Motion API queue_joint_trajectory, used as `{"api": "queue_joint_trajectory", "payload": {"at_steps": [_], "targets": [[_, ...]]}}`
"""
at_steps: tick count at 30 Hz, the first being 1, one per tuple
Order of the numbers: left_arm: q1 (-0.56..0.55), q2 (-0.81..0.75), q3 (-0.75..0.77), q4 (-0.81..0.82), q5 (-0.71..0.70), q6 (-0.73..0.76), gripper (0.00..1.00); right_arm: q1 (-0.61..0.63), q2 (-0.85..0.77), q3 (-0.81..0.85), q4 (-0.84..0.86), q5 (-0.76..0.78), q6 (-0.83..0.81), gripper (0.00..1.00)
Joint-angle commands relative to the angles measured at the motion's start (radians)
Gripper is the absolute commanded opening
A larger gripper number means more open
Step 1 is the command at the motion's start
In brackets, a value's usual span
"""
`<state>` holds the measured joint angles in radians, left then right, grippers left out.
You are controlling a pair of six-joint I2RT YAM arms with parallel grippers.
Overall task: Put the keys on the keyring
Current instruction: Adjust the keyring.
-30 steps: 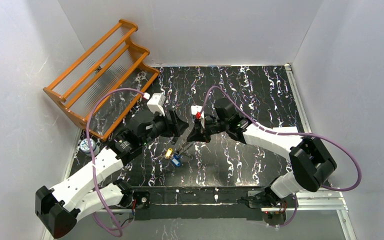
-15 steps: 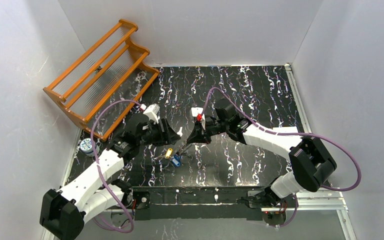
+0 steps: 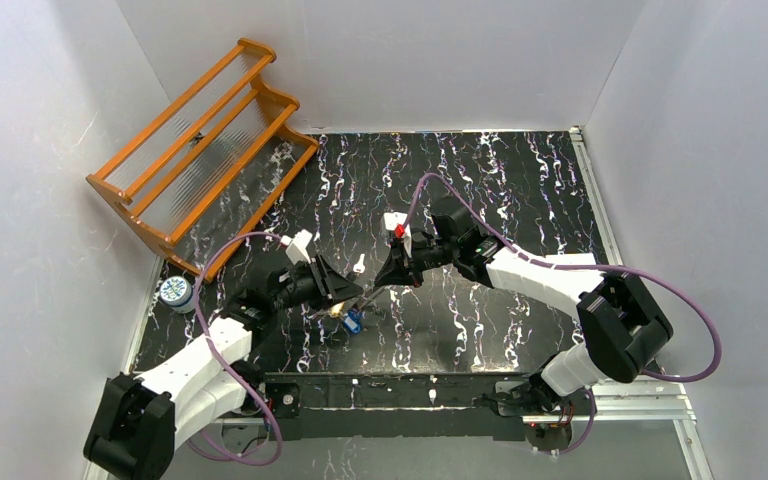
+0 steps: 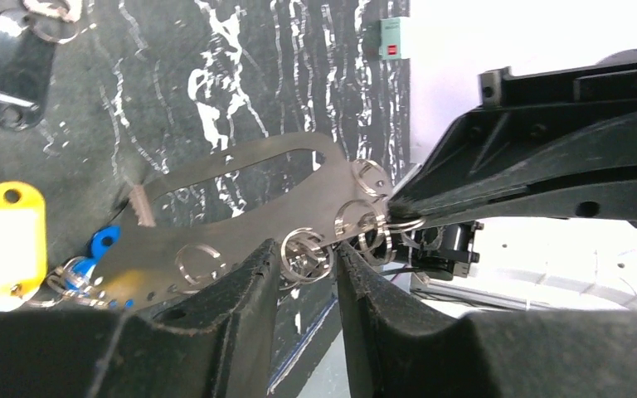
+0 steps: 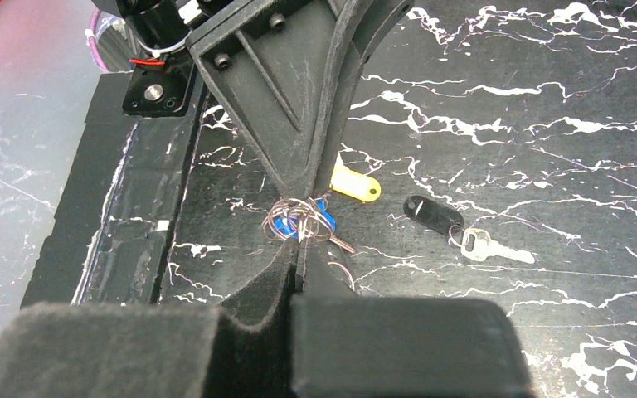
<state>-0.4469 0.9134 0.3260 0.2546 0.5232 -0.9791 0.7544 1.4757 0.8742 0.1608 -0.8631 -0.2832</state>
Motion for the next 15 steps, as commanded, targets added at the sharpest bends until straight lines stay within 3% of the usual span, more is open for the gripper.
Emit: {"api": "queue_joint_trajectory", "payload": {"at_steps": [1,5,8,15], "targets": [[0.005,0.018,0.01,0.13,0.063,-0.038,0.28,-0.002,0.031,-0.004,-0.03,0.004,0.016,0.01],[0.005,0.021,0.041,0.088,0.055,0.01,0.24,-0.003,0.034,-0.002,-0.025,-0.003,0.022,0.01],[0.005,0.013,0.067,0.024,0.03,0.067,0.26,-0.004,0.035,0.001,-0.023,-0.006,0.026,0.01],[0.001,0.032,0.081,0.071,0.082,0.067,0.29,-0.007,0.044,0.009,-0.023,-0.015,0.032,0.01]]}}
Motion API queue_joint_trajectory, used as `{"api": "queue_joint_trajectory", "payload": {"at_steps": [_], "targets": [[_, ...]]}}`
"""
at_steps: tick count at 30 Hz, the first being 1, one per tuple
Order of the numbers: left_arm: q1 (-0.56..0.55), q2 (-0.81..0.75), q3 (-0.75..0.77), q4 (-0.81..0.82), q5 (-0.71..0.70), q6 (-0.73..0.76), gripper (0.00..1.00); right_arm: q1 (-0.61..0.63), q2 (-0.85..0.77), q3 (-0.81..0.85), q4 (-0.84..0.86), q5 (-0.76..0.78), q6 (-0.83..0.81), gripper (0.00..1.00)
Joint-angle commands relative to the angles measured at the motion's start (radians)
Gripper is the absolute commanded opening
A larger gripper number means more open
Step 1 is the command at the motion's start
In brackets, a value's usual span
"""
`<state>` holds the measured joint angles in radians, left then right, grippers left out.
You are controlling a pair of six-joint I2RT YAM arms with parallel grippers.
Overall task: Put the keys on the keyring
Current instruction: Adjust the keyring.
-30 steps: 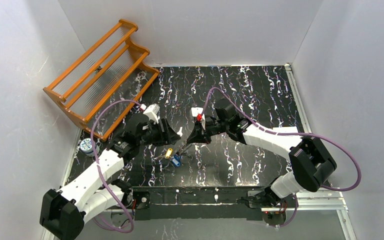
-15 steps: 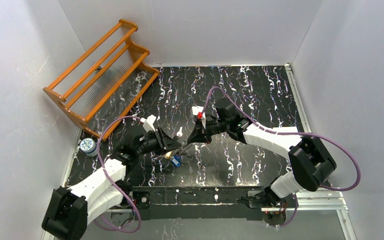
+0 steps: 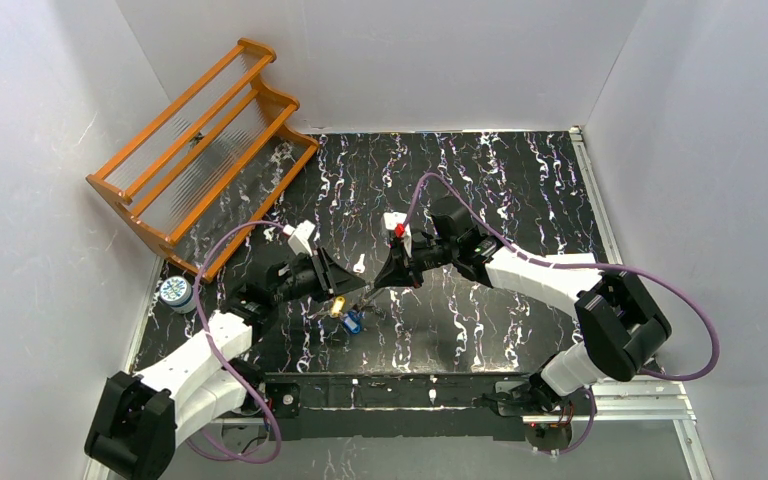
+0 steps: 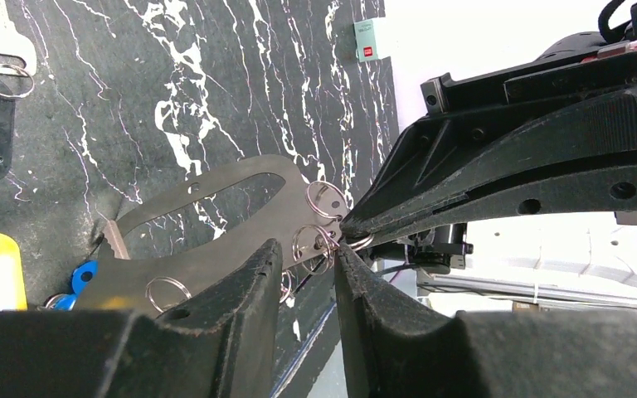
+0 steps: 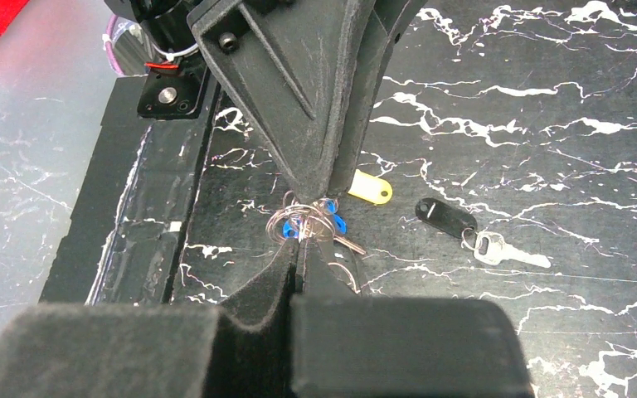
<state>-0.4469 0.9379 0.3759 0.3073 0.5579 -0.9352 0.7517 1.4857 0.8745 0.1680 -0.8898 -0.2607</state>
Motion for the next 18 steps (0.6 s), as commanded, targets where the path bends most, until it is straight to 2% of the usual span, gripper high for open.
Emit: {"api": "queue_joint_trajectory", "payload": {"at_steps": [1,7,14,18], "targets": [[-0.001,0.009,0.029,0.029,0.053,0.021,0.29,-0.006,0.035,0.01,-0.029,0.01,0.013,0.01],[-0.018,0.046,0.014,0.085,0.075,0.001,0.29,-0.007,0.041,0.014,-0.027,0.005,0.026,0.01],[-0.039,0.069,-0.008,0.17,0.055,-0.041,0.21,-0.007,0.041,0.015,-0.027,-0.007,0.023,0.01],[-0.044,0.071,-0.024,0.206,0.031,-0.065,0.11,-0.007,0.045,0.018,-0.028,-0.018,0.019,0.01]]}}
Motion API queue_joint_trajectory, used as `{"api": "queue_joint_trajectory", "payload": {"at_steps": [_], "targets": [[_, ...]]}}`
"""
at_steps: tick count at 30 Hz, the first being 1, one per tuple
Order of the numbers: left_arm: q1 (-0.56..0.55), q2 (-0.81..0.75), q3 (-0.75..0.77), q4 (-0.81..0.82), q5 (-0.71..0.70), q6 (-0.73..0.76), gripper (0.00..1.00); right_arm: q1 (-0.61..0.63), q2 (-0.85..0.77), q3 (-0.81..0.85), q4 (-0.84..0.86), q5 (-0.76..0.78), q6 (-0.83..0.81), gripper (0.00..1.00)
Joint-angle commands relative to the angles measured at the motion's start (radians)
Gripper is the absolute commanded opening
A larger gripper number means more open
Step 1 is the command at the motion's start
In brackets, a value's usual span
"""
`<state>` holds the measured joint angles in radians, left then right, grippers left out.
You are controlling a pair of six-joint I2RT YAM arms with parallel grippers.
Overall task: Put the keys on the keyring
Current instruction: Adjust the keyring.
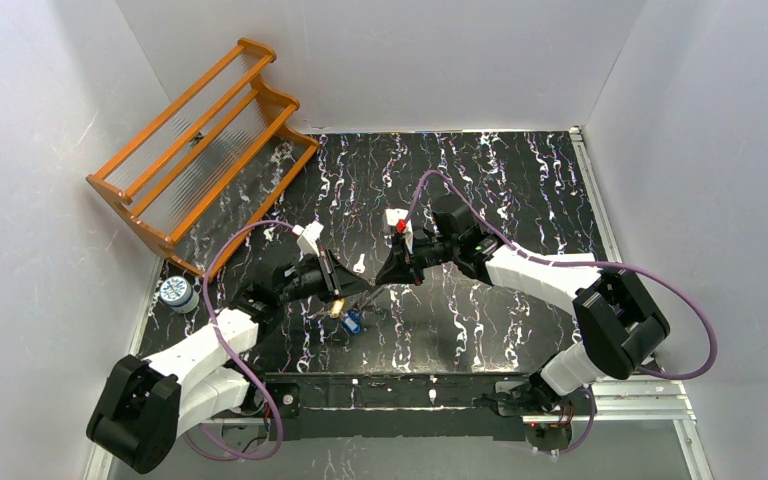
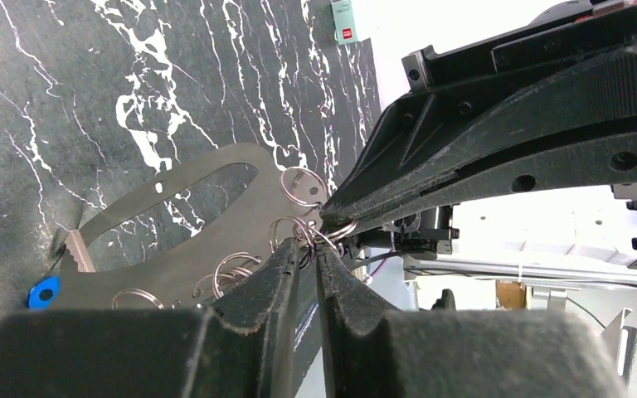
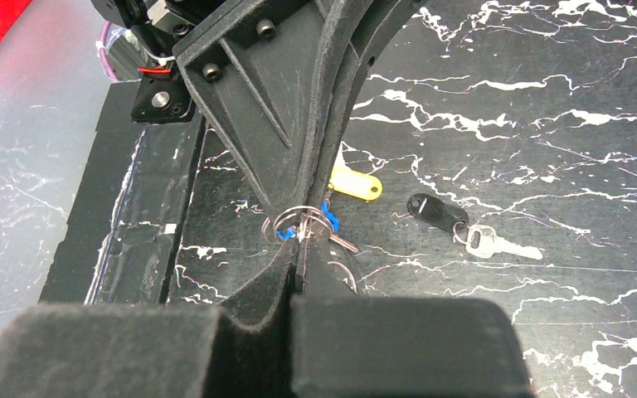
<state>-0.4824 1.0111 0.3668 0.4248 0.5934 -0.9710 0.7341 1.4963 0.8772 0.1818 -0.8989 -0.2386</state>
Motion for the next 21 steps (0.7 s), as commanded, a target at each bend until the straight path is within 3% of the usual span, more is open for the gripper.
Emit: {"api": "queue_joint_trajectory", "payload": {"at_steps": [1,4,16,21], "targets": [[-0.008,-0.005,-0.017,0.092,-0.011,-0.034,0.09,0.01,0.035,0.016,-0.041,-0.01,-0.006,0.01],[-0.008,-0.013,-0.025,0.098,-0.028,-0.046,0.0,0.01,0.033,0.011,-0.04,-0.013,-0.018,0.01],[-0.008,-0.124,-0.1,0.16,-0.171,-0.241,0.0,0.01,-0.01,-0.057,0.051,-0.059,-0.076,0.01],[-0.008,-0.107,-0.182,0.315,-0.198,-0.368,0.13,0.01,-0.019,-0.075,0.072,-0.082,-0.082,0.01]]}}
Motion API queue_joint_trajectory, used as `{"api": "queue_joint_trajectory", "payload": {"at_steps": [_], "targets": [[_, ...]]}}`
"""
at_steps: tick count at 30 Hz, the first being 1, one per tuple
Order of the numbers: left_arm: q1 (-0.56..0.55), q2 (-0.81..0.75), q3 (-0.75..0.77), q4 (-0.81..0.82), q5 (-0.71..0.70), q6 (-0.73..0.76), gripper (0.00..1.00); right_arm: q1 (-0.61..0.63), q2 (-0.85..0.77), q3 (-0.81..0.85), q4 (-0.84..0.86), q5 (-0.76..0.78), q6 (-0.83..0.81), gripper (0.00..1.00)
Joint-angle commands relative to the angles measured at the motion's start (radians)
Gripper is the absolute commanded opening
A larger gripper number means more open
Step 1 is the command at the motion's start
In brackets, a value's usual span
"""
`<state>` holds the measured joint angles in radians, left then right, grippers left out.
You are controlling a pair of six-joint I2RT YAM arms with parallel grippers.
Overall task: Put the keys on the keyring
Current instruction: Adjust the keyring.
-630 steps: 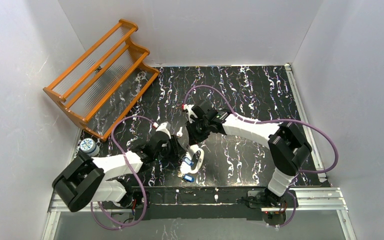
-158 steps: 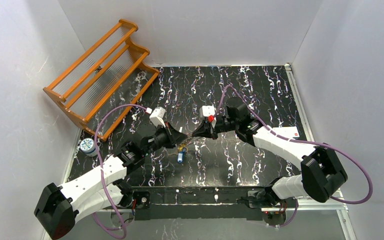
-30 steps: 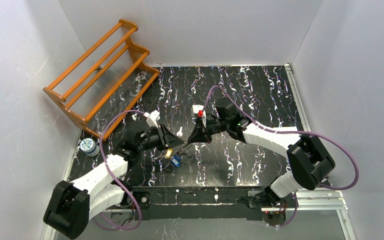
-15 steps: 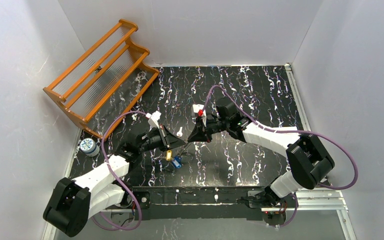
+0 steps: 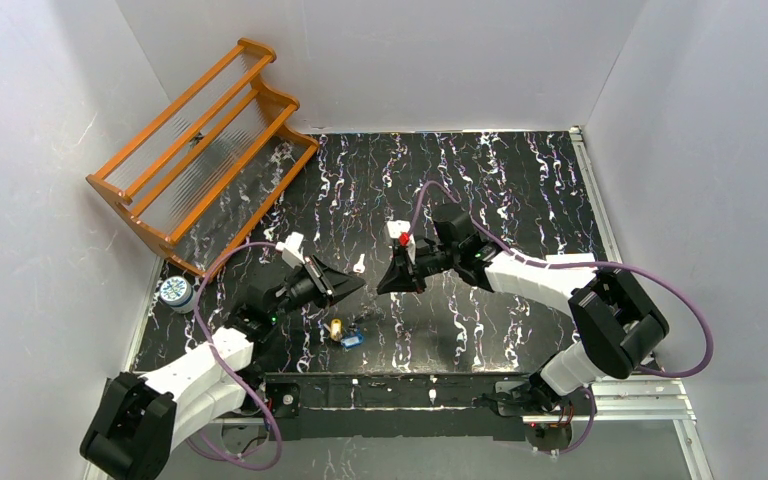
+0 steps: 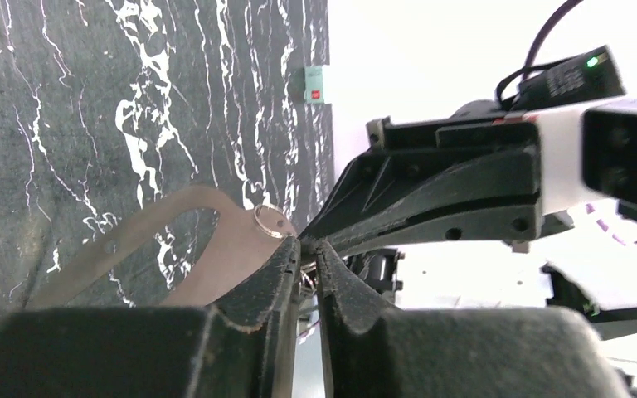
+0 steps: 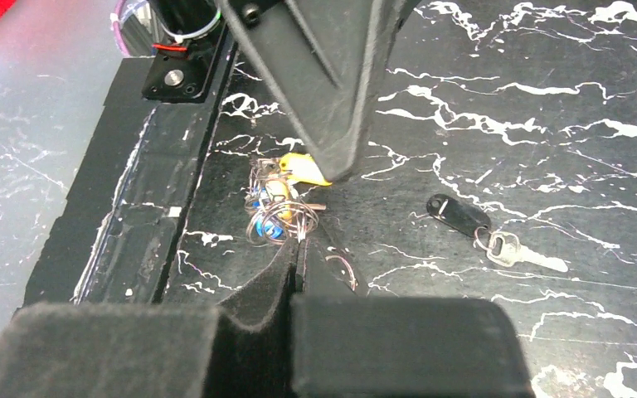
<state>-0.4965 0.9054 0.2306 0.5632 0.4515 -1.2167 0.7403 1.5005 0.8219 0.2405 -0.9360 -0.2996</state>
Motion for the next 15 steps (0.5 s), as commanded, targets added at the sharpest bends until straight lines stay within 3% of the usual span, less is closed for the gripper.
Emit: {"api": "queue_joint_trajectory", "payload": {"at_steps": [1,10,15], "targets": [[0.006,0.011,-0.058,0.21,-0.056,-0.139,0.14,0.004,-0.023,-0.018,0.014,-0.046,-0.021,0.01],[0.006,0.074,-0.07,0.233,-0.022,-0.128,0.18,0.003,-0.026,-0.033,0.02,-0.046,-0.035,0.01],[0.006,0.093,-0.079,0.182,-0.007,-0.116,0.29,0.003,-0.031,-0.054,0.054,-0.05,-0.04,0.01]]}}
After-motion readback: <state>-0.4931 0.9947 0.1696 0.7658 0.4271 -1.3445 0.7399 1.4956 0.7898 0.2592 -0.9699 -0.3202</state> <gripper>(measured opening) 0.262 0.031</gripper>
